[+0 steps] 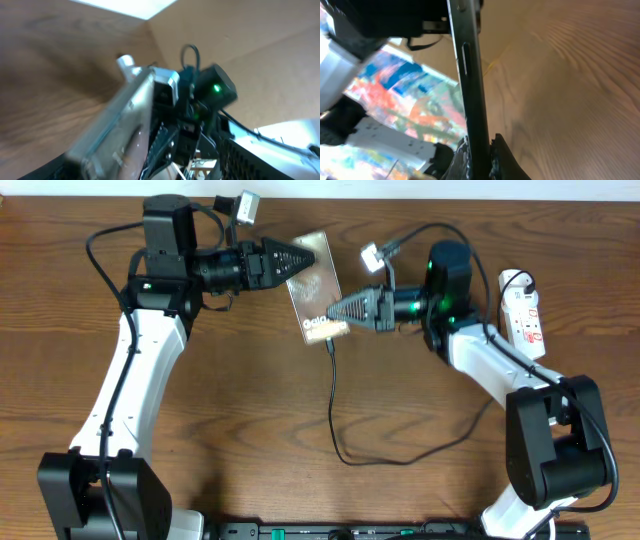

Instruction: Plug charger to phone and switch on socket

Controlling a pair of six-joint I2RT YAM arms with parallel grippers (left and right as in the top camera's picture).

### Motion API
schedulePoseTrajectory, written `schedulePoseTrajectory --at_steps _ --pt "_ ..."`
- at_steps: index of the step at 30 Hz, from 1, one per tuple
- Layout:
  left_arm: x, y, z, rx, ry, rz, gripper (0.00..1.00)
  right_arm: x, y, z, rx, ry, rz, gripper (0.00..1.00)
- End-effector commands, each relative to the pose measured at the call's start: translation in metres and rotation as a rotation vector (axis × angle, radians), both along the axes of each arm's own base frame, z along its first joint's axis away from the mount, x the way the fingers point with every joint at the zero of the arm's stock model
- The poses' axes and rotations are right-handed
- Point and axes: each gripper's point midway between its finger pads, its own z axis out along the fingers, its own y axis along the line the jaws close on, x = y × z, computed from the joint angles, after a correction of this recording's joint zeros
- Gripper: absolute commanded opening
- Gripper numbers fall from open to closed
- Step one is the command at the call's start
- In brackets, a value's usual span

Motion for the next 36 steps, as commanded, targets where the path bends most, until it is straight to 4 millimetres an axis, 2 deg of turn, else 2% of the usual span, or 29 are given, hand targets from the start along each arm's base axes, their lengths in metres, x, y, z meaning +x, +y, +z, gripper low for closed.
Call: schedulePoseTrajectory --at_steps 1,3,4,8,15,16,20,21,26,33,34,36 --pt "0.003 0.008 -0.001 0.055 0.022 0.079 0.76 0.024 -0.013 -0.060 -0.129 0.089 -0.246 0.01" --pt "0.010 0.018 -0.020 0.129 0.081 0.168 0.76 0.018 -0.017 -0.078 -0.163 0.111 -0.268 0.01" --pt "0.012 0.023 -0.027 0.160 0.102 0.204 0.76 0.017 -0.018 -0.081 -0.168 0.114 -0.272 0.01" --pt "0.020 0.060 -0.070 0.371 0.219 0.420 0.76 0.012 -0.026 -0.106 -0.221 0.147 -0.325 0.01" --pt "0.015 0.102 -0.103 0.586 0.311 0.593 0.77 0.011 -0.029 -0.119 -0.267 0.137 -0.355 0.01" --pt "0.012 0.109 -0.107 0.622 0.325 0.618 0.77 0.013 -0.030 -0.126 -0.297 0.153 -0.383 0.01" --pt "0.006 0.114 -0.113 0.656 0.354 0.628 0.77 0.011 -0.029 -0.145 -0.389 0.197 -0.436 0.01" --pt "0.007 0.114 -0.113 0.656 0.353 0.629 1.00 0.009 -0.026 -0.151 -0.418 0.195 -0.443 0.01" --pt "0.007 0.114 -0.113 0.656 0.353 0.629 1.00 0.004 -0.015 -0.161 -0.479 0.191 -0.469 0.01" --pt "0.007 0.114 -0.113 0.656 0.353 0.629 1.00 -0.001 -0.019 -0.175 -0.556 0.219 -0.502 0.02" --pt "0.007 0.114 -0.113 0.656 0.354 0.629 1.00 -0.002 -0.019 -0.176 -0.560 0.215 -0.500 0.05" --pt "0.007 0.114 -0.113 0.656 0.354 0.629 1.00 -0.001 -0.020 -0.177 -0.565 0.214 -0.503 0.18"
